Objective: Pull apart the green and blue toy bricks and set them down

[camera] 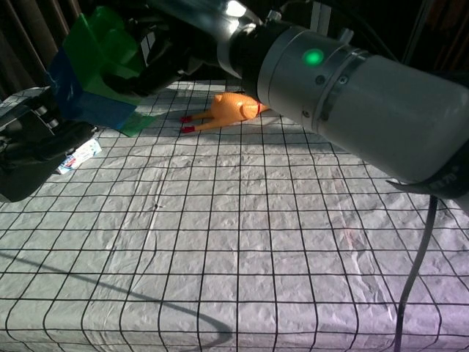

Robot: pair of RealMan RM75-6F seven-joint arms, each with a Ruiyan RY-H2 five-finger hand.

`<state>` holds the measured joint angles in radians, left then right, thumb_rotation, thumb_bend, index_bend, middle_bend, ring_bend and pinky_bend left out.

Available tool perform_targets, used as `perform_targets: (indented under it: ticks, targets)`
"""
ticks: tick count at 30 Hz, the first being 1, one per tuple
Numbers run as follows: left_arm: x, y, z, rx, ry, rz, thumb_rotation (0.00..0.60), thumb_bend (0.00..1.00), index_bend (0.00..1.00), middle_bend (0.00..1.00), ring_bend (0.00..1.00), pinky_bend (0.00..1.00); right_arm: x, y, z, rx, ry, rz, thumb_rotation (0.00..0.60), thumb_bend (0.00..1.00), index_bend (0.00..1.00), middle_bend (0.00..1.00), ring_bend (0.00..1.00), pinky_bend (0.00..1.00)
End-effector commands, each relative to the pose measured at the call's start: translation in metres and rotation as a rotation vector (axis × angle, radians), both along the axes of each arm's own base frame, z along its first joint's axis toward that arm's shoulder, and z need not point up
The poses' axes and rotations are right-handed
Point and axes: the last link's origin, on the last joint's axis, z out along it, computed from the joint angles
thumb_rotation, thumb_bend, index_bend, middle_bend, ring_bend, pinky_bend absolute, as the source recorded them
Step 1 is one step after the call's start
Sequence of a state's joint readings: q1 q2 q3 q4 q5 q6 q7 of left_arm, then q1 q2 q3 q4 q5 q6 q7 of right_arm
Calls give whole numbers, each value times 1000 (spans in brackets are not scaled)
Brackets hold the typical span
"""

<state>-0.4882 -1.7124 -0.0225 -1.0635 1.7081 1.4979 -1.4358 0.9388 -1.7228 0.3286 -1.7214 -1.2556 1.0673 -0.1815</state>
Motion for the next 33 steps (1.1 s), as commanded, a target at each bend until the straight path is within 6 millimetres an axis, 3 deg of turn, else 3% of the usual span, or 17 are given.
perform_targets:
  ticks: [1,3,11,24,33]
  targets:
    - [1,1,0,-4,-11,7,600,282,4,52,0,34,1,-1,-2,-7,4,-8,600,332,958,672,490,292]
    - [1,2,0,-7,-22,14,600,283,40,98,0,34,1,-1,-6,-1,14,-16,600,332,958,672,490,292]
    - [2,4,-1,-20,-65,63,600,383,409,377,34,35,1,0,-6,3,10,-17,600,332,958,672,490,293]
    - [4,5,2,8,-130,120,600,679,637,621,241,117,-2,-1,0,0,-7,-20,600,332,958,672,490,294]
    - [4,5,7,45,-166,150,600,698,681,680,285,138,-11,-10,13,-19,-32,-45,600,333,958,672,490,294]
